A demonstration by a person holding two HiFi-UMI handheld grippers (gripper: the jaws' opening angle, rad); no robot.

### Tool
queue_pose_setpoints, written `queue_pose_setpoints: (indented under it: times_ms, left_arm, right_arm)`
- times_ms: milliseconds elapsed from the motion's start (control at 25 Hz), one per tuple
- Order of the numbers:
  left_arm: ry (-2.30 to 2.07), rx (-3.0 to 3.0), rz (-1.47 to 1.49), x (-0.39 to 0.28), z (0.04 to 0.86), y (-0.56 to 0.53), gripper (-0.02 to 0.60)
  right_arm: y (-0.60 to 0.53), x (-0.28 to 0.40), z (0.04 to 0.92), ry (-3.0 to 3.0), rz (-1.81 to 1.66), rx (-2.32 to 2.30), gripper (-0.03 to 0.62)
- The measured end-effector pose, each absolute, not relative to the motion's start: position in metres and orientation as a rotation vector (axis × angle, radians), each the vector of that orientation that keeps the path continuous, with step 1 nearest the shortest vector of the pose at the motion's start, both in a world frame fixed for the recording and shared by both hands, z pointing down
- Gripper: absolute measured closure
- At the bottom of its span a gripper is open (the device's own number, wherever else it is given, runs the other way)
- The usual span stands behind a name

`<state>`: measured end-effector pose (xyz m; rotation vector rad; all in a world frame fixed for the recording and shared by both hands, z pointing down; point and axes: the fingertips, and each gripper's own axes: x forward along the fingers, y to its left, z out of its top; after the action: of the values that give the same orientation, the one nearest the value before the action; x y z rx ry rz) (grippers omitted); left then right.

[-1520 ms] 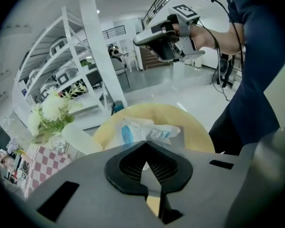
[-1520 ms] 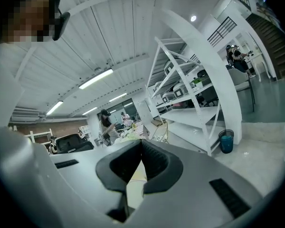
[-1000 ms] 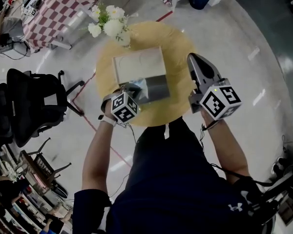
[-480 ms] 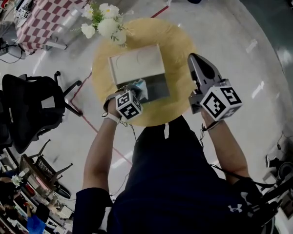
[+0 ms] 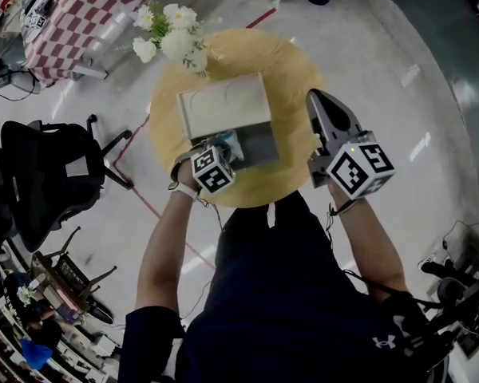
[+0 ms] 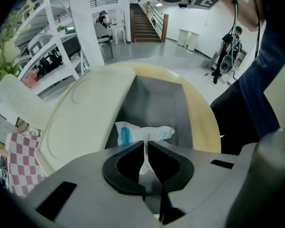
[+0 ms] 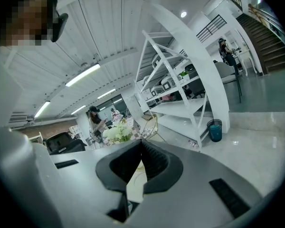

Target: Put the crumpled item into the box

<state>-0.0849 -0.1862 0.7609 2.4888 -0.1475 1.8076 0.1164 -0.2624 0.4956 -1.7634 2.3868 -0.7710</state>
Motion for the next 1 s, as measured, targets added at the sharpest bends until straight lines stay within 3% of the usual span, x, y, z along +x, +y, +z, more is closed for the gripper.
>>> queue_pose_setpoints:
  times_ms: [360, 1000]
  left_arm:
    - [-0.257, 2.490, 1.687, -0.087, 0.741, -0.190, 0.449]
    - [-0.933, 2.665, 0.910, -0.105, 0.550, -0.250, 0.456]
  right_arm:
    - [-0.268, 0.109, 0.487, 2.421, -0.755, -1.731, 0.592]
    - [-0.278, 0.072, 0.436, 2.527, -0.633, -1.593, 0.592]
